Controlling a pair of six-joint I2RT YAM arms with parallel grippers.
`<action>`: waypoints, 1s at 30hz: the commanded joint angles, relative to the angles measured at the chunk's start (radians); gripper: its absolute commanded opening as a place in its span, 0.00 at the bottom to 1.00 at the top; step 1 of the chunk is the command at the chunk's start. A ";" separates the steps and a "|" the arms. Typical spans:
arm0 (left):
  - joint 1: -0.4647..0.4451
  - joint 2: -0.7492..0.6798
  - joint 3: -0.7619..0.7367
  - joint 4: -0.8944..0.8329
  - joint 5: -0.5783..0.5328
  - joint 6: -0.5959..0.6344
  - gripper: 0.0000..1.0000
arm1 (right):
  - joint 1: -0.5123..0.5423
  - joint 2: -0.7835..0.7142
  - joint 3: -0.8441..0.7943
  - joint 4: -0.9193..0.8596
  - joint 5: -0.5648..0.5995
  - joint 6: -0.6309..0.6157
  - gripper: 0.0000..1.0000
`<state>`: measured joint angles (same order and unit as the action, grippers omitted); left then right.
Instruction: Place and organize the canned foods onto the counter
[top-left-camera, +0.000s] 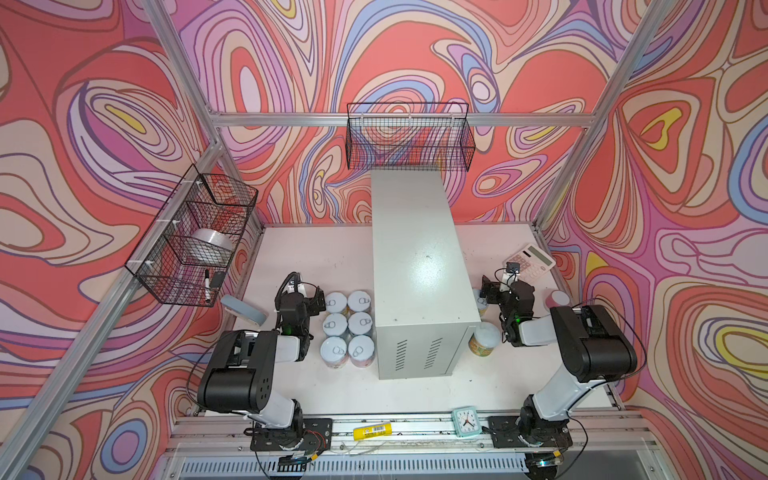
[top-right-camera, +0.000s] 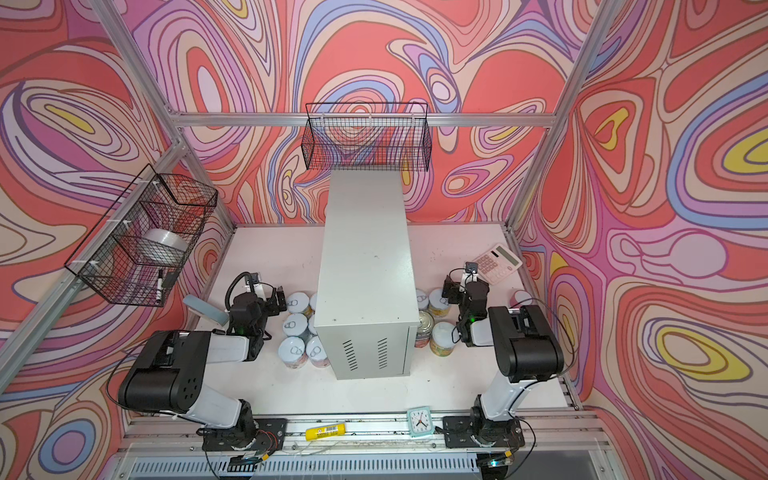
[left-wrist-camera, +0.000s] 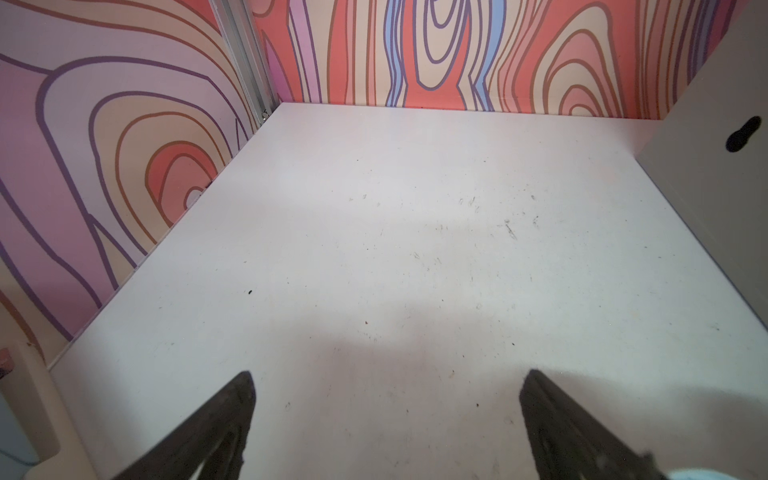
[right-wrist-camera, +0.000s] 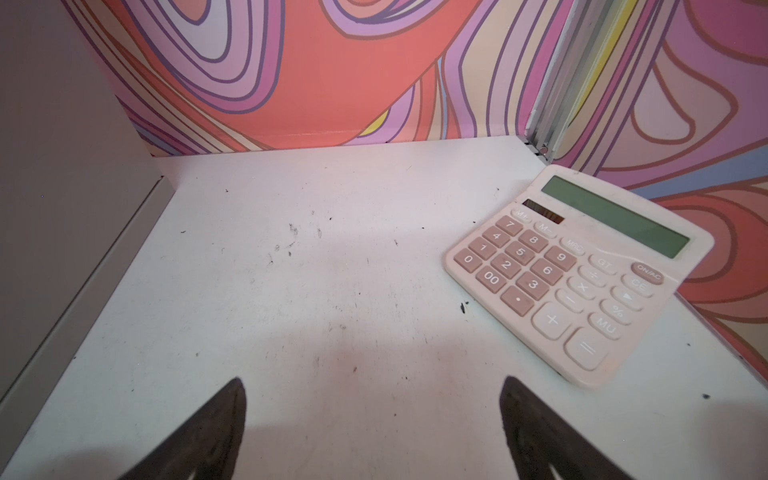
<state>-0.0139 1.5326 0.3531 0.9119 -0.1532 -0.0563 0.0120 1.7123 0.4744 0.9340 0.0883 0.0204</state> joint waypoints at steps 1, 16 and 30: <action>-0.001 0.006 0.009 0.002 0.008 0.006 1.00 | -0.006 0.000 -0.001 0.014 -0.002 0.005 0.98; -0.003 0.009 0.010 -0.002 0.004 0.009 1.00 | -0.006 0.001 0.001 0.009 -0.005 0.006 0.98; -0.027 -0.060 0.071 -0.161 -0.066 0.017 1.00 | -0.003 -0.042 0.009 -0.034 0.047 0.012 0.98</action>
<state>-0.0235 1.5253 0.3676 0.8669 -0.1684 -0.0551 0.0120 1.7073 0.4744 0.9249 0.0959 0.0208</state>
